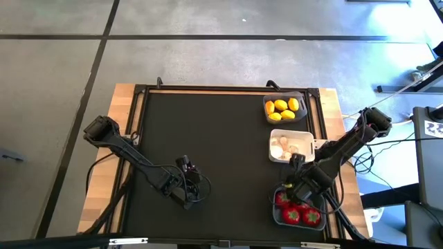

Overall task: Sort produce into baskets
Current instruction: Adjust the blue bin, then return to Home Position

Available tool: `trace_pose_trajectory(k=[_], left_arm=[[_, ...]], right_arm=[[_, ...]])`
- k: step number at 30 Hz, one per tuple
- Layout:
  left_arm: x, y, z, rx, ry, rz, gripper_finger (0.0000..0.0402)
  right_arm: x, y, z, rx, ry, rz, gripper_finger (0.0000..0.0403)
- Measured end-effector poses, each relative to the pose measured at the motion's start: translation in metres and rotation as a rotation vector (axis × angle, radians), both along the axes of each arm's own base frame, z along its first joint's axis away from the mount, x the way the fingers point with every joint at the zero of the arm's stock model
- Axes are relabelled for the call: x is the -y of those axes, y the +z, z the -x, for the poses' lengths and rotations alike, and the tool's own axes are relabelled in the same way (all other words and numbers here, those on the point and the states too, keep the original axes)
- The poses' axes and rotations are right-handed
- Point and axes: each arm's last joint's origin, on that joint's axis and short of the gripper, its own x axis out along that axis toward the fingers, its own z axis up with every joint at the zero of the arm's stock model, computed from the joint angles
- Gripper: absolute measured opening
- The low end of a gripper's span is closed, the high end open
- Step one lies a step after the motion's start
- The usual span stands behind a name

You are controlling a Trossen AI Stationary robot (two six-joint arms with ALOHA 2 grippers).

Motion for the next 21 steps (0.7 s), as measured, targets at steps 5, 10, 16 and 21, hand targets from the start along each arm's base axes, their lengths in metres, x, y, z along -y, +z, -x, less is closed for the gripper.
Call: trace_pose_trajectory(k=[5, 10, 16, 21], left_arm=[[0.0, 0.0, 0.0, 0.0, 0.0, 0.0, 0.0302], [0.0, 0.0, 0.0, -0.003, -0.007, -0.005, 0.0302], [0.001, 0.003, -0.001, 0.005, -0.048, -0.013, 0.0302], [0.0, 0.033, 0.002, 0.067, -0.098, 0.001, 0.0292]], right_arm=[[-0.009, 0.001, -0.008, 0.039, 0.14, -0.084, 0.0374], [-0.011, 0.001, -0.008, 0.028, 0.158, -0.112, 0.0374], [-0.015, 0.018, -0.014, 0.099, 0.155, -0.119, 0.0374], [-0.016, 0.049, -0.02, 0.252, 0.135, -0.118, 0.0374]])
